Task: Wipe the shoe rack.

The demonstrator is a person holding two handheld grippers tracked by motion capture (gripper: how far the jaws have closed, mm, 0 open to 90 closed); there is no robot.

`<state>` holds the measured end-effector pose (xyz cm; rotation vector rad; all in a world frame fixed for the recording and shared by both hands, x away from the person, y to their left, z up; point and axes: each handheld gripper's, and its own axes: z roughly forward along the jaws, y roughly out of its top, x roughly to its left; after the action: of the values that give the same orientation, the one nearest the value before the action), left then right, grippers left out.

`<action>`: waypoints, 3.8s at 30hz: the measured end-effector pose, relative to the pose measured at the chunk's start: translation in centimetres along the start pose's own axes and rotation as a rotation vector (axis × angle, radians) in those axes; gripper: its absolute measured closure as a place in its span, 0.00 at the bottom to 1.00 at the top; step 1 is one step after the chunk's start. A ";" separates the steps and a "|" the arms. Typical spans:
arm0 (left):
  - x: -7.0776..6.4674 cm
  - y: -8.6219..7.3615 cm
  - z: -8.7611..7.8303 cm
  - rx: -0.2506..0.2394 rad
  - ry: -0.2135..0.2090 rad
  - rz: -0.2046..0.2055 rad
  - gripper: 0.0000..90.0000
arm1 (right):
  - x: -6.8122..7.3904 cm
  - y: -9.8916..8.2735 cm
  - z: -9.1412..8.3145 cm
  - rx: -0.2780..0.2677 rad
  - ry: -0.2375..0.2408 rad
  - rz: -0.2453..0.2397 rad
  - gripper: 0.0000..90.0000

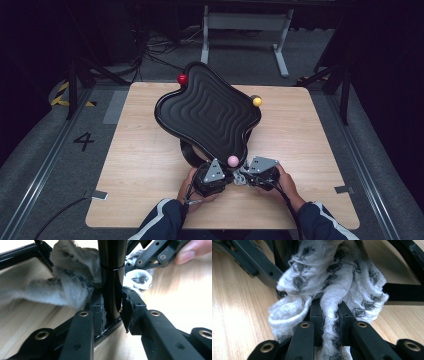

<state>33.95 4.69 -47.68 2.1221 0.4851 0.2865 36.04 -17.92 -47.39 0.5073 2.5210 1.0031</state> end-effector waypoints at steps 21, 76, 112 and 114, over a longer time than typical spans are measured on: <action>7.4 -5.9 -9.7 0.072 0.169 -0.208 0.44 | -0.3 -0.4 -0.2 0.011 -0.017 0.023 0.85; 19.5 0.1 -2.7 -0.028 0.455 -0.368 0.83 | 1.6 -0.7 -3.8 -0.001 0.043 -0.021 0.84; 15.6 -2.4 -6.4 -0.022 0.357 -0.358 0.83 | 2.9 -0.7 -3.7 0.013 0.076 -0.029 0.84; 15.6 -2.5 -6.4 -0.023 0.353 -0.356 0.83 | 3.3 -0.6 -3.5 0.015 0.082 -0.030 0.83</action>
<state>44.90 17.65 -45.84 1.9229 1.0459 0.4597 31.46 -18.81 -46.13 0.4391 2.6018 1.0142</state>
